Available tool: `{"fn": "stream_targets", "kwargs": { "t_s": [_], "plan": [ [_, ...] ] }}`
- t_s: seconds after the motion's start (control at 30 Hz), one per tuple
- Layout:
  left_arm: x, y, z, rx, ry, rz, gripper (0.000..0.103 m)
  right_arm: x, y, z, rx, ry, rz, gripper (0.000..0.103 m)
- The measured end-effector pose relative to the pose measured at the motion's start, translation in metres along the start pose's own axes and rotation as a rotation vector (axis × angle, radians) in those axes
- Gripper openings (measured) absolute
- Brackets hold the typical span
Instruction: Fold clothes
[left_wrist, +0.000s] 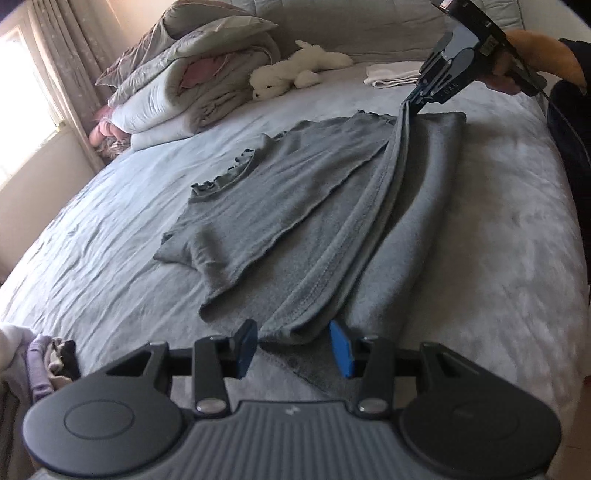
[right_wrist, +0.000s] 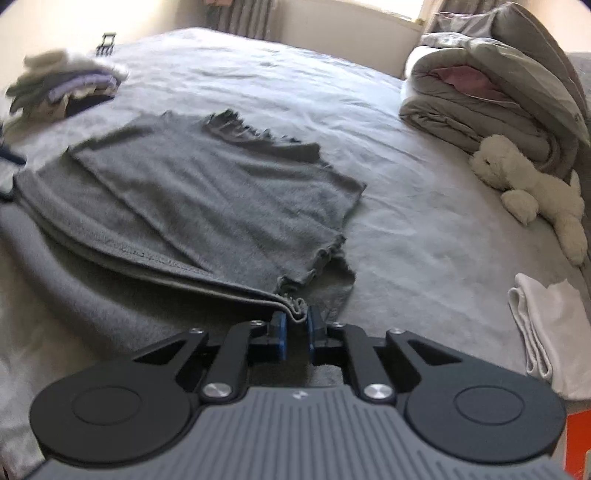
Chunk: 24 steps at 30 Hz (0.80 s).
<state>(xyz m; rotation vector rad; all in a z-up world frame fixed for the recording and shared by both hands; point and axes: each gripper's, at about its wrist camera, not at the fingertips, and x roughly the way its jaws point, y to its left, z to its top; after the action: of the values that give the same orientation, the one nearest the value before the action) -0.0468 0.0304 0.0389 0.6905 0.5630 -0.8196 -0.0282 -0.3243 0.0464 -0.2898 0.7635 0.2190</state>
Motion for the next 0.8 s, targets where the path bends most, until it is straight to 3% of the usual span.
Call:
{"fn": "stream_targets", "kwargs": {
  "t_s": [0.2,0.37,0.6,0.73,0.77,0.8],
  "plan": [
    [0.01,0.015,-0.002,-0.046,-0.024,-0.077,0.042,0.004,-0.009,0.008,0.114,-0.013,-0.011,0.01],
    [0.015,0.026,-0.006,-0.094,-0.039,-0.117,0.039,0.014,-0.017,0.01,0.202,0.032,0.006,0.01],
    [0.002,0.027,-0.011,-0.069,-0.056,-0.165,0.039,0.02,-0.034,0.011,0.362,0.047,0.063,0.01],
    [0.007,0.021,-0.011,-0.06,-0.051,-0.146,0.039,0.025,-0.038,0.013,0.428,0.055,0.074,0.01],
    [0.009,0.02,-0.011,-0.064,-0.049,-0.135,0.036,0.027,-0.038,0.014,0.44,0.057,0.071,0.01],
    [0.011,0.021,-0.009,-0.082,-0.043,-0.111,0.025,0.028,-0.038,0.014,0.452,0.059,0.069,0.01]
  ]
}}
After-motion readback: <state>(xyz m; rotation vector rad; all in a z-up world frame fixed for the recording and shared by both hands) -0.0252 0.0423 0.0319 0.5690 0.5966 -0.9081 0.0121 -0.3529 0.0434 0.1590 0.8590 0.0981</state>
